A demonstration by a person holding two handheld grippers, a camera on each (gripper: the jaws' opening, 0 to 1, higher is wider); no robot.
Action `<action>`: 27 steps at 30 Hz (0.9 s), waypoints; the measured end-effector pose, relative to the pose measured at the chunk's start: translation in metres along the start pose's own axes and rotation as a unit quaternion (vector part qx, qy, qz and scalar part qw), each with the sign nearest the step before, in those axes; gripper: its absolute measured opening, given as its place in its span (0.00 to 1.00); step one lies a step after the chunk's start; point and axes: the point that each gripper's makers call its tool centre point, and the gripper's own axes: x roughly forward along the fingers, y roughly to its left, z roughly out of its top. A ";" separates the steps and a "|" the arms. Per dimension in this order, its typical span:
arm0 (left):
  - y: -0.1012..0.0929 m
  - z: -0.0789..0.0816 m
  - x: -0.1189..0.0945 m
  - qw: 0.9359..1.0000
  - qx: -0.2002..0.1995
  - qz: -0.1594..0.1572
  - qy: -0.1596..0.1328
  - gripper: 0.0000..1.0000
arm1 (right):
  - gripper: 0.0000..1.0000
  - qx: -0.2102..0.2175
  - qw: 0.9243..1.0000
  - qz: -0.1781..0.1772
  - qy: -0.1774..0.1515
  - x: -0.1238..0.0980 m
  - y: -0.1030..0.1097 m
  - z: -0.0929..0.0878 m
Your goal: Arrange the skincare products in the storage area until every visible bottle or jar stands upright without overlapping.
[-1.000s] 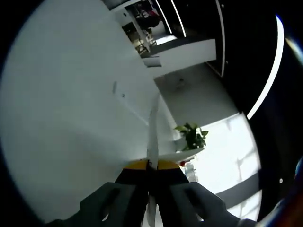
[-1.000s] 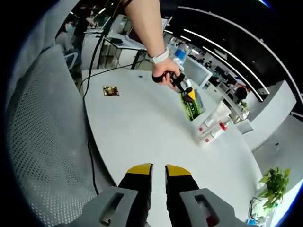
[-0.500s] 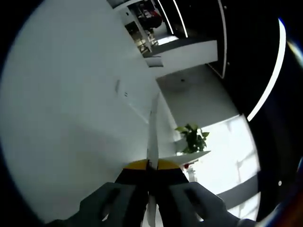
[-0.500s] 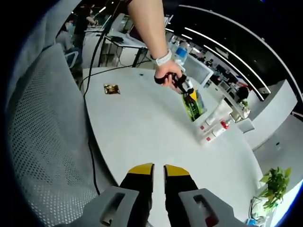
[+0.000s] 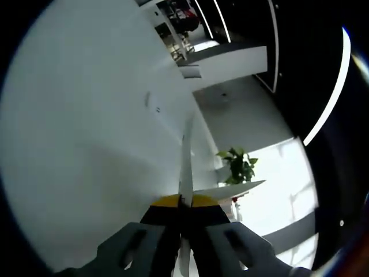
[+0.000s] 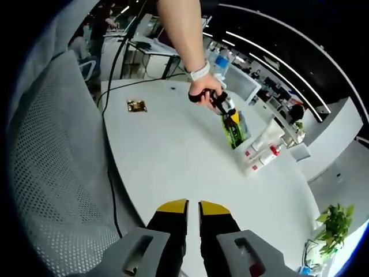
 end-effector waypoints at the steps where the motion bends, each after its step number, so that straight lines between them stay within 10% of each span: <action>1: 0.001 0.000 0.000 1.000 0.000 0.001 0.000 0.00 | 0.00 0.001 1.000 0.001 0.000 0.000 0.000 0.000; 27: 0.015 -0.008 0.001 1.000 0.010 0.017 0.019 0.00 | 0.00 -0.011 1.000 0.008 0.014 0.002 0.004 -0.005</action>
